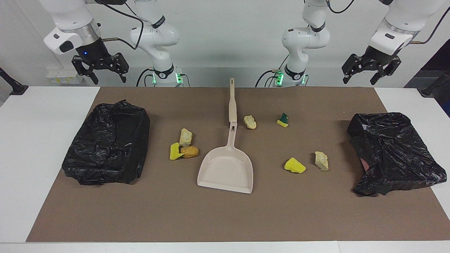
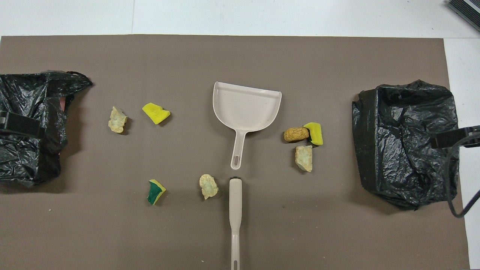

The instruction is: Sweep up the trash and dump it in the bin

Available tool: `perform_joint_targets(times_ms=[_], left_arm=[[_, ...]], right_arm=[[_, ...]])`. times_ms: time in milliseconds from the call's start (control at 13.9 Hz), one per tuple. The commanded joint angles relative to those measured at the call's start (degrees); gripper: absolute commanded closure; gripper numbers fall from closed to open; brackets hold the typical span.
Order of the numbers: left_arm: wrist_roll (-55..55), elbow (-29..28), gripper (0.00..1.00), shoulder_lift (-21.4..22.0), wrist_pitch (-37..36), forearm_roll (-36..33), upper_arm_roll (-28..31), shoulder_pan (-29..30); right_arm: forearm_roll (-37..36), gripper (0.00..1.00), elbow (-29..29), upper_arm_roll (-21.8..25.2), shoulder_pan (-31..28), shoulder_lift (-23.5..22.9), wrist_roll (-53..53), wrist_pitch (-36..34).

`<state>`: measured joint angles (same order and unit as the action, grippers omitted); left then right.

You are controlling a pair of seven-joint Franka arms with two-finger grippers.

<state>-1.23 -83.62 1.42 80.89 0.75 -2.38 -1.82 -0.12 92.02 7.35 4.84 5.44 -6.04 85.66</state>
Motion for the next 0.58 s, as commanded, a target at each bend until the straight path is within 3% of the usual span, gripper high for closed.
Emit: perform_joint_targets(times_ms=[0,216,504], left_arm=[[1.67,-4.25,0.0,3.4,0.66,0.22,-0.52,-1.59],[5.52,-11.64,0.0,7.71,5.92,0.4,-0.69,-5.37],[11.32,-20.24,0.0,11.32,9.7,2.24,-8.06,-5.38]], right_arm=[[0.21,0.0,0.97,-0.41,-0.44,0.97,1.2,-0.4],[0.21,0.0,1.76,-0.67,-0.44,1.59,1.12,-0.4],[0.3,0.0,2.55,-0.67,-0.44,2.03,1.12,-0.4]])
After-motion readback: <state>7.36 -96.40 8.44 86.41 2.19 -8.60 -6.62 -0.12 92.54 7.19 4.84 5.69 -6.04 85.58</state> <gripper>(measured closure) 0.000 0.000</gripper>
